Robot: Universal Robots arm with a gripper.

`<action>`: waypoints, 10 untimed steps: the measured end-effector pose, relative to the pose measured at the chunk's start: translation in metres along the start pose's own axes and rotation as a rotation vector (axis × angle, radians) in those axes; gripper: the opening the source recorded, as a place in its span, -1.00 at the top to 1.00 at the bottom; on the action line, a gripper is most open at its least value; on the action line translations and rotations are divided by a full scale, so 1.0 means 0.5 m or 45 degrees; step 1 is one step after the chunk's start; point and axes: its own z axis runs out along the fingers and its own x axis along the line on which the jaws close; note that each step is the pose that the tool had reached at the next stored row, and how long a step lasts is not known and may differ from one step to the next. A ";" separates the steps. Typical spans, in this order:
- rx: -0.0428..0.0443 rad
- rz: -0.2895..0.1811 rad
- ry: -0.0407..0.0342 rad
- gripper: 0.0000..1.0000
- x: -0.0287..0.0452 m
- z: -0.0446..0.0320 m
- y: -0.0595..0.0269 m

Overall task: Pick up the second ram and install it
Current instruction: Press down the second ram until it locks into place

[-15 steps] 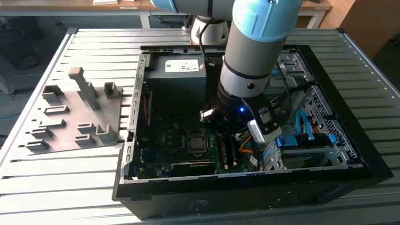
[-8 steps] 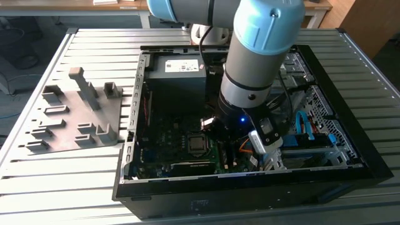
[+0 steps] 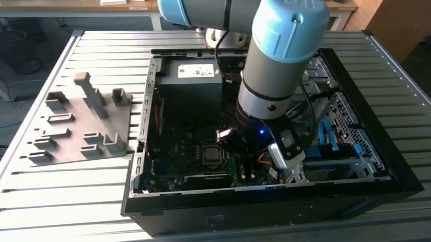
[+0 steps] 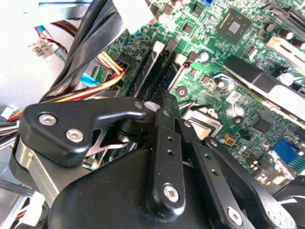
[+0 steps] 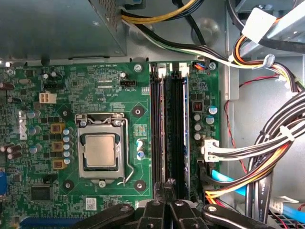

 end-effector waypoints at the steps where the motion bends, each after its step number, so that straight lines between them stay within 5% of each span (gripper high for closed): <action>1: 0.000 0.000 0.0000 0.80 0.000 0.000 -0.001; 10: 0.000 0.000 0.0002 0.80 0.002 -0.058 -0.003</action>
